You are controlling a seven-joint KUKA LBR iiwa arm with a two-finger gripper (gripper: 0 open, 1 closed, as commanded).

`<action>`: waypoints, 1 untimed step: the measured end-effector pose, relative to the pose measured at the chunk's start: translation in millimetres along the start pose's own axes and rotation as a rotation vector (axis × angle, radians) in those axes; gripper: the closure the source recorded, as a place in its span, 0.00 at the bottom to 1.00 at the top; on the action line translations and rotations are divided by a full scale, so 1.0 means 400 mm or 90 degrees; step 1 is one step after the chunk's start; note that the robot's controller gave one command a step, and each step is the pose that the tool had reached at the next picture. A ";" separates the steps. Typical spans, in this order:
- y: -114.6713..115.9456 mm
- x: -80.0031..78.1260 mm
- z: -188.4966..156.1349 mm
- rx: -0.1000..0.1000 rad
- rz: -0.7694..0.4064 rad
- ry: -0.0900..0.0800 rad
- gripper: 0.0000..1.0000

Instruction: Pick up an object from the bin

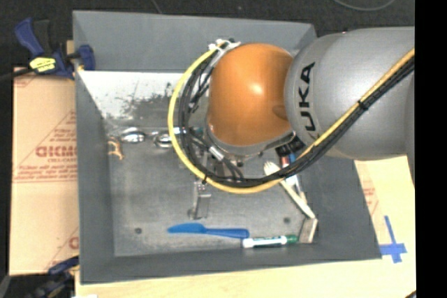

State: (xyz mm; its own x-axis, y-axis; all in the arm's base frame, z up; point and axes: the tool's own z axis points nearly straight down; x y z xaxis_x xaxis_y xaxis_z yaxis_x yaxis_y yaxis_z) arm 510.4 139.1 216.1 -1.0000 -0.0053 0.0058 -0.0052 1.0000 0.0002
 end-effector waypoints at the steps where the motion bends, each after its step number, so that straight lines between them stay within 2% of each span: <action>1: -0.002 -0.004 -0.012 -0.001 0.003 -0.005 0.00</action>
Offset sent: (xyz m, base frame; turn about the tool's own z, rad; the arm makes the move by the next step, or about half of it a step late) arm -0.0161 -0.0664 -0.1461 -0.0010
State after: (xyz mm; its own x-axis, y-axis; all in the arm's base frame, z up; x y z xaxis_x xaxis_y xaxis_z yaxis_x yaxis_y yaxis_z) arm 511.9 138.3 220.8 -1.0000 -0.0002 -0.0024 -0.0002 1.0000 0.0018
